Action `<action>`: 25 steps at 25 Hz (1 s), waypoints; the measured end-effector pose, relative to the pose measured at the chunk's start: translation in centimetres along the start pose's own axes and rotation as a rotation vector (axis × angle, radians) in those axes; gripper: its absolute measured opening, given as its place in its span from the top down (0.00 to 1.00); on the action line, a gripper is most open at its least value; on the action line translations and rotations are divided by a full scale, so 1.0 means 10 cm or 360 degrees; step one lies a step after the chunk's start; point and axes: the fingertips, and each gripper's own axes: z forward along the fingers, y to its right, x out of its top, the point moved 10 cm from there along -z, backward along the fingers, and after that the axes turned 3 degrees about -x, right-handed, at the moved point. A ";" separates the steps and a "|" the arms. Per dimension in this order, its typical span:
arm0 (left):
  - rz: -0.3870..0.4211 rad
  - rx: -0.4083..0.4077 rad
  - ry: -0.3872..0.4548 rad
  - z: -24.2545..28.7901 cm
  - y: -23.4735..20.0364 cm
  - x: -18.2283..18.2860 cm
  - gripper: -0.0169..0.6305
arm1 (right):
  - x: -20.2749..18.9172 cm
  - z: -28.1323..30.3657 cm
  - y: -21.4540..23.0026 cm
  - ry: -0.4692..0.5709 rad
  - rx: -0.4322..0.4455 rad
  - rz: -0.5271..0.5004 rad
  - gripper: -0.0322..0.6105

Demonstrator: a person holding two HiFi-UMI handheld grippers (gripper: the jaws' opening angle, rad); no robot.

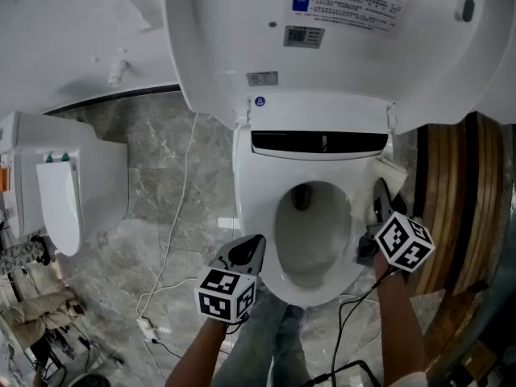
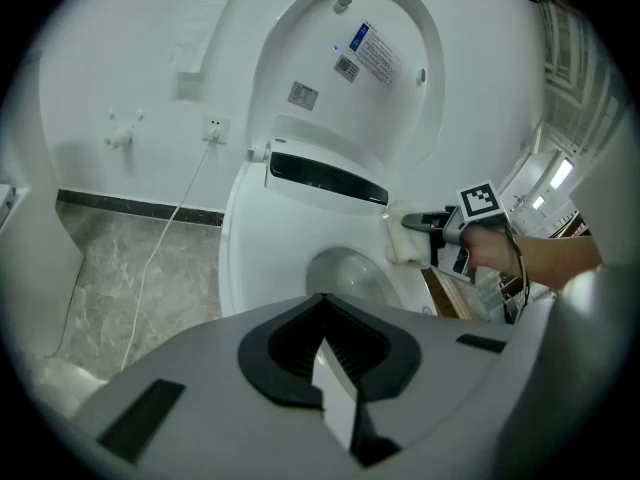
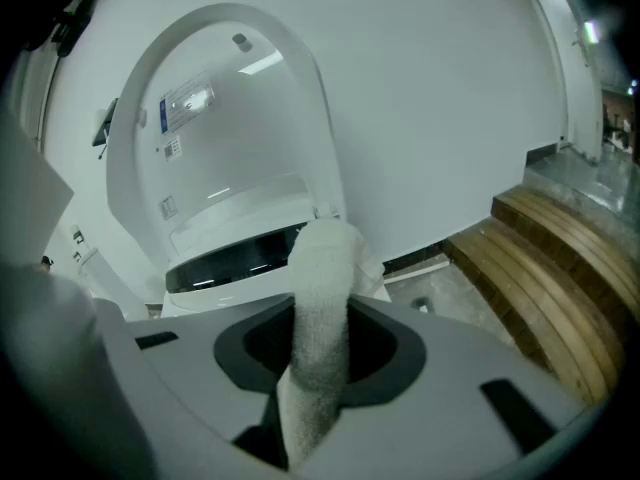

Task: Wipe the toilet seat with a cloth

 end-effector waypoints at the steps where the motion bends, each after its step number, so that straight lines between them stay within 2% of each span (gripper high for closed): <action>1: 0.0004 0.0001 0.0002 -0.01 0.00 0.00 0.95 | -0.04 -0.05 -0.02 -0.0015 0.0022 0.0016 0.79; 6: 0.0000 0.0009 0.0030 -0.04 0.06 -0.02 0.95 | -0.24 -0.31 0.00 -0.0059 0.0065 0.0237 0.79; 9: -0.0003 0.0007 0.0046 -0.08 0.14 -0.05 0.95 | -0.32 -0.49 0.03 -0.0077 0.0082 0.0284 0.79; 17: -0.0008 -0.0022 0.0133 -0.25 0.53 -0.24 0.95 | -0.56 -1.09 -0.02 -0.0084 0.0196 0.0260 0.79; 25: -0.0033 -0.0069 0.0141 -0.57 1.00 -0.68 0.95 | -1.03 -1.70 -0.08 -0.0186 0.0309 0.0164 0.79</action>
